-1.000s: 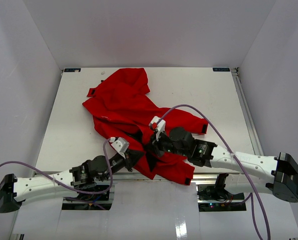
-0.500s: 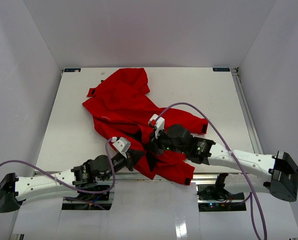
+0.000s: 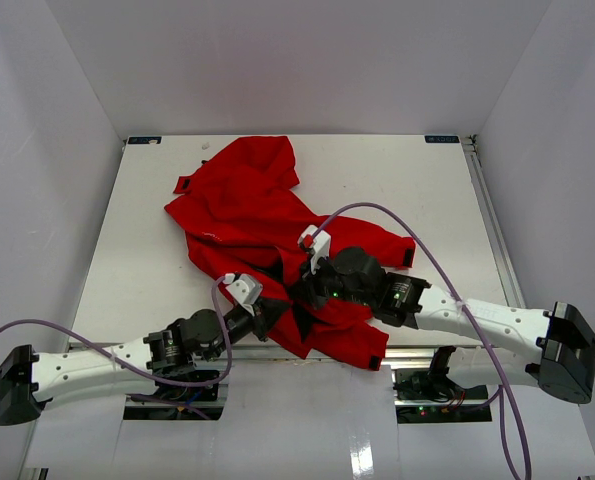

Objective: Zip up the jacket

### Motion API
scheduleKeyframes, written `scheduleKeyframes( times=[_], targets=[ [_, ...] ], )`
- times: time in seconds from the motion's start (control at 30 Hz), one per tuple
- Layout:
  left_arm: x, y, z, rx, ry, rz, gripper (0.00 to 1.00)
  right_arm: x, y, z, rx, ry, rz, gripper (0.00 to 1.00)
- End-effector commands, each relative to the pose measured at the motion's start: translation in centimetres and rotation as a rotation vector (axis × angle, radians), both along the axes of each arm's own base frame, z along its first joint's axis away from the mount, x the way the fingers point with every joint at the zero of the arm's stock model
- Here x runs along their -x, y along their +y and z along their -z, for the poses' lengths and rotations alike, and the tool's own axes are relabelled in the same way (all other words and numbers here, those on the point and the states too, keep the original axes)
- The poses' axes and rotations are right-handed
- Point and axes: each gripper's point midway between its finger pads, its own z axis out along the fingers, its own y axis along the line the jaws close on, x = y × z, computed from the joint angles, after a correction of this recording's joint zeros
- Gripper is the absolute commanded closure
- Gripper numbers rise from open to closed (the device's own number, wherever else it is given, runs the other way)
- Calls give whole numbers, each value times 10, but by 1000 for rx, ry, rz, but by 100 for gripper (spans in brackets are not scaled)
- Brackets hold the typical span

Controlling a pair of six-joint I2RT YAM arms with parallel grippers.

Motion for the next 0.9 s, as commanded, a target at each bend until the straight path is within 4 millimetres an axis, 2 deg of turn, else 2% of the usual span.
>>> scheduleKeyframes(
  times=[0.0, 0.2, 0.27, 0.4, 0.43, 0.57, 0.67, 0.87],
  targets=[
    [40, -19, 13, -21, 47, 227, 100, -34, 18, -92, -268, -139, 99, 92],
    [31, -5, -6, 45, 40, 150, 97, -18, 9, -52, -242, -106, 48, 92],
    [28, 2, -16, 77, 33, 123, 87, -12, 8, -40, -229, -89, 21, 92],
    [27, 11, -28, 108, 43, 99, 68, -3, 13, -31, -224, -63, -30, 92],
    [27, 12, -31, 117, 46, 99, 67, -2, 14, -31, -232, -60, -36, 92],
    [27, 15, -33, 126, 97, 79, 55, 1, 15, -29, -255, -54, -49, 92],
    [24, 17, -18, 74, 153, 41, 50, 2, 15, -28, -259, -51, -48, 92],
    [14, 27, -6, 73, 287, -92, 47, 6, 17, -27, -267, -46, -55, 92]
  ],
)
